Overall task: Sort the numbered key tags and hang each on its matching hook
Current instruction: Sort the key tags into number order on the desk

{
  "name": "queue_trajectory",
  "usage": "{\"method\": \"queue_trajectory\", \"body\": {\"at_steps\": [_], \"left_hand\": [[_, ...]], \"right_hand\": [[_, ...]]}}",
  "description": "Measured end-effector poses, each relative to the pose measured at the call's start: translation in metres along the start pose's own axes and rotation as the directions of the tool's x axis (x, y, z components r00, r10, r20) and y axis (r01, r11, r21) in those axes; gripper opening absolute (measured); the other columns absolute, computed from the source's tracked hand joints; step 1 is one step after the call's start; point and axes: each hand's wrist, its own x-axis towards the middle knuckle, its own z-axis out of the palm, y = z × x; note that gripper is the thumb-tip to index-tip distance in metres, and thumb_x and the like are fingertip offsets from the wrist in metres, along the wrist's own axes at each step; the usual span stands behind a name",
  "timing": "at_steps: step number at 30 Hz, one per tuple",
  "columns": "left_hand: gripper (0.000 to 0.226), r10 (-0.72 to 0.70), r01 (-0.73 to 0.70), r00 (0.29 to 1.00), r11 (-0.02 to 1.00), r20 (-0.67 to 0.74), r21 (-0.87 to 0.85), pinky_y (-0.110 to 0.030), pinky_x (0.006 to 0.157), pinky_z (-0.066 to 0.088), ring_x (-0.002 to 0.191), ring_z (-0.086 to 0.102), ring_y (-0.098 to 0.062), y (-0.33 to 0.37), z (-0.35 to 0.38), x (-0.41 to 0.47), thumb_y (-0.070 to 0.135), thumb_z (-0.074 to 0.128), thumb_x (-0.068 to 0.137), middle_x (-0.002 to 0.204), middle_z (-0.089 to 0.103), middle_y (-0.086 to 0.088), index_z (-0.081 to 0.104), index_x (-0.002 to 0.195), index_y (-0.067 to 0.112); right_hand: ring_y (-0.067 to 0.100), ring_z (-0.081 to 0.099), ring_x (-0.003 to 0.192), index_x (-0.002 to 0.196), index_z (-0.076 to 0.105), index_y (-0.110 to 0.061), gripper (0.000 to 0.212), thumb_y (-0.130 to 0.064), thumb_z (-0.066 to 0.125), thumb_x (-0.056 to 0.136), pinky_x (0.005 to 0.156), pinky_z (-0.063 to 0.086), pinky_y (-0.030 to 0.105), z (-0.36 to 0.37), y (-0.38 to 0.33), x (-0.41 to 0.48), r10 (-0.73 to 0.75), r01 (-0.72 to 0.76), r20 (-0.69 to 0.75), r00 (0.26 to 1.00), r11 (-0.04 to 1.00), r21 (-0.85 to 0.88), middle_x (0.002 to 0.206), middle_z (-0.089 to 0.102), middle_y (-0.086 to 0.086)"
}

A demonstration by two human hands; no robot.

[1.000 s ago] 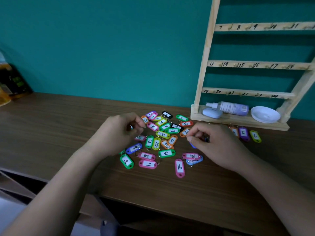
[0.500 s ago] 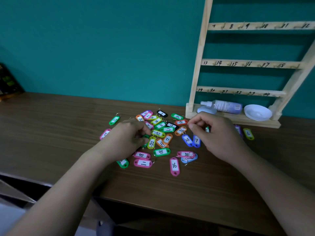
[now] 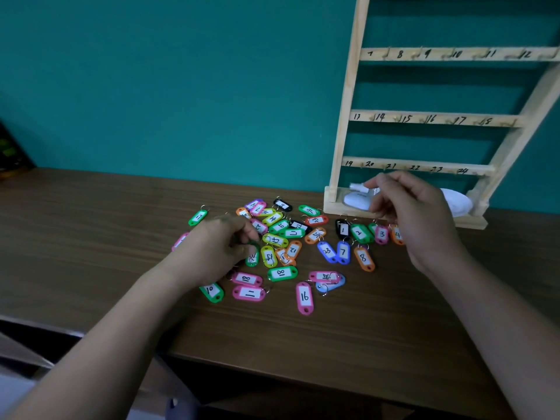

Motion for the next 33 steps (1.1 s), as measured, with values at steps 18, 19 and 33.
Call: {"method": "queue_trajectory", "body": {"at_steps": [18,19,33], "left_hand": [[0.026,0.186,-0.170,0.973,0.978,-0.135,0.122,-0.036,0.093,0.049,0.113,0.052,-0.019,0.023,0.022,0.008,0.032,0.070,0.100,0.110,0.060,0.005,0.073,0.125,0.032],[0.026,0.181,-0.165,0.975,0.978,-0.131,0.127,-0.037,0.094,0.049,0.114,0.053,-0.020,0.022,0.022,0.008,0.032,0.070,0.100,0.110,0.061,0.005,0.073,0.126,0.032],[0.014,0.117,-0.102,0.977,0.991,-0.179,0.091,-0.028,0.086,0.046,0.100,0.059,-0.011,0.003,0.008,0.012,0.024,0.073,0.097,0.100,0.064,0.013,0.074,0.107,0.033]], "right_hand": [[-0.005,0.064,0.100,0.103,0.077,-0.040,0.015,-0.028,0.068,0.104,0.077,0.041,0.005,0.028,0.008,-0.029,-0.096,0.285,0.407,0.908,0.854,-0.435,0.098,0.071,-0.023],[-0.006,0.062,0.105,0.108,0.077,-0.039,0.017,-0.026,0.067,0.104,0.082,0.040,0.005,0.030,0.008,-0.030,-0.089,0.312,0.449,0.889,0.836,-0.451,0.103,0.069,-0.023],[-0.006,0.055,0.114,0.111,0.076,-0.038,0.014,-0.029,0.069,0.102,0.100,0.046,0.029,0.038,0.016,-0.036,-0.091,0.392,0.534,0.840,0.783,-0.483,0.110,0.065,-0.026]]}}
